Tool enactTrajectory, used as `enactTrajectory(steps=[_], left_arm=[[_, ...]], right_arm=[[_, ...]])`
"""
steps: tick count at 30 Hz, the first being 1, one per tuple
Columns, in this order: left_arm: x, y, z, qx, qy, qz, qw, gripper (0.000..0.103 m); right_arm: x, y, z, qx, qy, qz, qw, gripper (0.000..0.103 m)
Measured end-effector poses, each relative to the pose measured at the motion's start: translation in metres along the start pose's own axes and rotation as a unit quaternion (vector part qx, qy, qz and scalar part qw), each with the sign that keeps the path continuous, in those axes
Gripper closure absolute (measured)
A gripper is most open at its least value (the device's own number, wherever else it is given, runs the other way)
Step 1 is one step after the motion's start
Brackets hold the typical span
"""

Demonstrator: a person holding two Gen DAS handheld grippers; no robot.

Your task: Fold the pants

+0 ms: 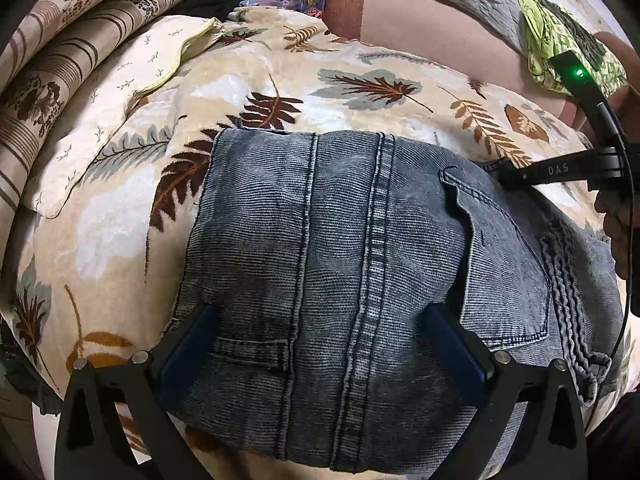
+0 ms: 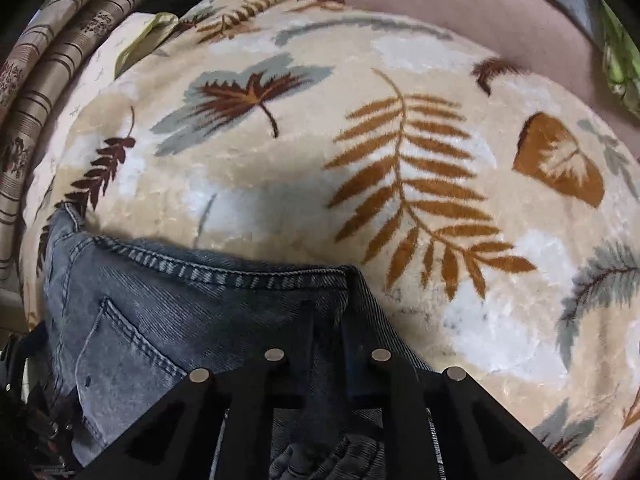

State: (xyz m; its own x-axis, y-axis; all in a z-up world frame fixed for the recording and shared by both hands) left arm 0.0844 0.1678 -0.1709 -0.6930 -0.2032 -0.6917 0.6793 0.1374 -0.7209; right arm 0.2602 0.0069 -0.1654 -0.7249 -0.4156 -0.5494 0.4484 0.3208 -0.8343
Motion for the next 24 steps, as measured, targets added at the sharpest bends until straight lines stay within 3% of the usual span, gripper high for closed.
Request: enactTrajectory(steps=[3, 4, 5, 7, 9, 11, 15, 17, 18, 19, 21, 24], left_arm=[[-0.003, -0.008, -0.001, 0.000, -0.015, 0.002, 0.9999, 0.000], [-0.002, -0.007, -0.001, -0.002, -0.017, 0.002, 0.9999, 0.000], [0.001, -0.003, -0.001, -0.008, -0.011, -0.006, 0.9999, 0.000], [0.002, 0.002, 0.000, -0.012, 0.002, -0.003, 0.9999, 0.000], [0.000, 0.003, -0.001, -0.009, -0.002, -0.011, 0.9999, 0.000], [0.000, 0.004, -0.001, -0.010, -0.003, -0.013, 0.9999, 0.000], [-0.001, 0.004, -0.001, -0.014, -0.001, -0.008, 0.9999, 0.000], [-0.001, 0.004, -0.001, -0.013, -0.002, -0.009, 0.9999, 0.000], [0.000, 0.004, 0.000, -0.015, 0.001, -0.010, 0.9998, 0.000], [0.000, 0.004, 0.000, -0.014, 0.001, -0.011, 0.9998, 0.000], [0.000, 0.004, -0.001, -0.009, -0.002, -0.009, 0.9999, 0.000], [-0.001, 0.005, -0.001, -0.014, -0.002, -0.009, 0.9999, 0.000]], right_arm=[[-0.006, -0.009, -0.002, -0.016, 0.014, 0.023, 1.000, 0.088], [-0.003, -0.008, 0.005, -0.021, 0.029, 0.021, 0.999, 0.081], [0.003, -0.001, 0.015, -0.024, 0.058, 0.011, 0.998, 0.064], [0.006, 0.001, 0.020, -0.046, 0.082, 0.014, 0.995, 0.061], [0.004, -0.011, 0.025, -0.026, 0.088, 0.018, 0.996, 0.049], [-0.007, -0.038, 0.028, -0.005, 0.088, 0.054, 0.995, 0.049], [-0.001, -0.069, 0.003, -0.059, 0.091, 0.069, 0.992, 0.049], [0.018, -0.047, 0.001, -0.049, 0.071, 0.030, 0.996, 0.048], [0.042, -0.019, 0.013, -0.026, 0.072, -0.030, 0.997, 0.048], [0.043, -0.008, 0.017, -0.035, 0.092, -0.021, 0.995, 0.048], [0.032, -0.023, 0.019, -0.026, 0.123, -0.007, 0.992, 0.049], [0.012, -0.052, -0.002, -0.027, 0.078, 0.025, 0.996, 0.049]])
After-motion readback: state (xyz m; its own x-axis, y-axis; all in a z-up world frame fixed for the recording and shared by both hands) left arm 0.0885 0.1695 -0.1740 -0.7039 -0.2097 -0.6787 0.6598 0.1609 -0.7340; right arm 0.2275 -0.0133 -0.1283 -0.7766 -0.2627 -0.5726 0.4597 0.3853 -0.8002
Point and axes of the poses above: each gripper's, at about its wrist camera, not at the fingertips, and y roughly the way its jaws point, z to its right, x to its underside, the point moved 10 cm from there along y, roughly the way its jaws point, and after that the axes turned 14 degrees about z, right-handed, at the moved point
